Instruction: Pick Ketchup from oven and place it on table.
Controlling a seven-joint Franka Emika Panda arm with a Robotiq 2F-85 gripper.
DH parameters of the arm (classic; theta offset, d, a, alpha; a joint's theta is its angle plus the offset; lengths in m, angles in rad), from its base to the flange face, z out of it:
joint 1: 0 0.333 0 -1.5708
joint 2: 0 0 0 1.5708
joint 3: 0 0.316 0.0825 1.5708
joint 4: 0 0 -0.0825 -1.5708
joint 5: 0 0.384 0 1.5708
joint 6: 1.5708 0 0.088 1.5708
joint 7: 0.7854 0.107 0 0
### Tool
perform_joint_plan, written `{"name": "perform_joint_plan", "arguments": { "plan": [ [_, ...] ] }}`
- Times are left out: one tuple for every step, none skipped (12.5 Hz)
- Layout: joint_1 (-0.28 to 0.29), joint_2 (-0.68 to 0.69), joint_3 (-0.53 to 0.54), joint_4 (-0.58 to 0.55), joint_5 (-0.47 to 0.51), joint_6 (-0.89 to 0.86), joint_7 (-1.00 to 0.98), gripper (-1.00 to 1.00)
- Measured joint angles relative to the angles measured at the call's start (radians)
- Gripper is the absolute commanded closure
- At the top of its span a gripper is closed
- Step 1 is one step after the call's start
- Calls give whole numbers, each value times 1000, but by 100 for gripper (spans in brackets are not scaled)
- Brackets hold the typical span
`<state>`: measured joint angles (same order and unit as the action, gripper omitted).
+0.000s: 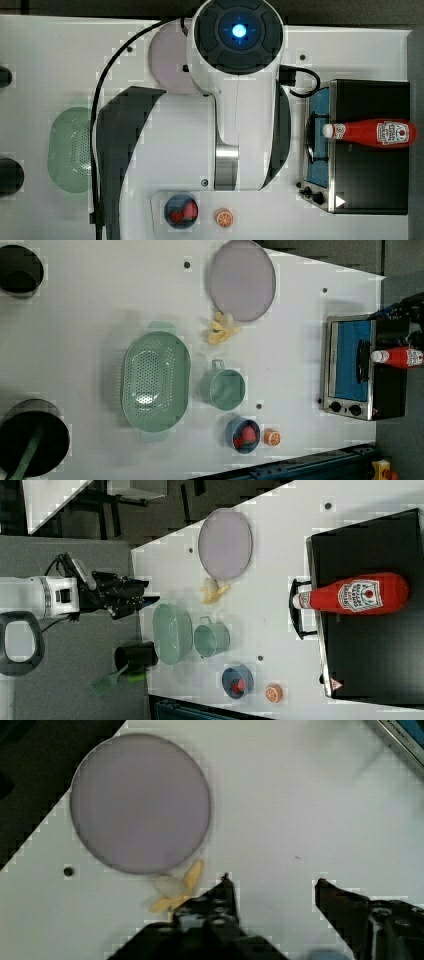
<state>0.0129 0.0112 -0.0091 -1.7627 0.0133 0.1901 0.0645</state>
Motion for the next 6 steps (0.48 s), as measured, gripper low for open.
{"name": "perform_joint_plan", "arguments": {
  "plan": [
    [-4, -90, -2, -103, 0, -85, 0, -58],
    [-5, -202, -7, -195, 0, -163, 0, -80],
    [-9, -306, -14, -259, 0, -184, -1, -100],
    [-15, -396, -22, -292, -3, -183, -3, -100],
    [-16, -462, -36, -288, -12, -169, -7, -100],
    [-23, -503, -48, -263, -16, -132, -9, -100]
  ]
}}
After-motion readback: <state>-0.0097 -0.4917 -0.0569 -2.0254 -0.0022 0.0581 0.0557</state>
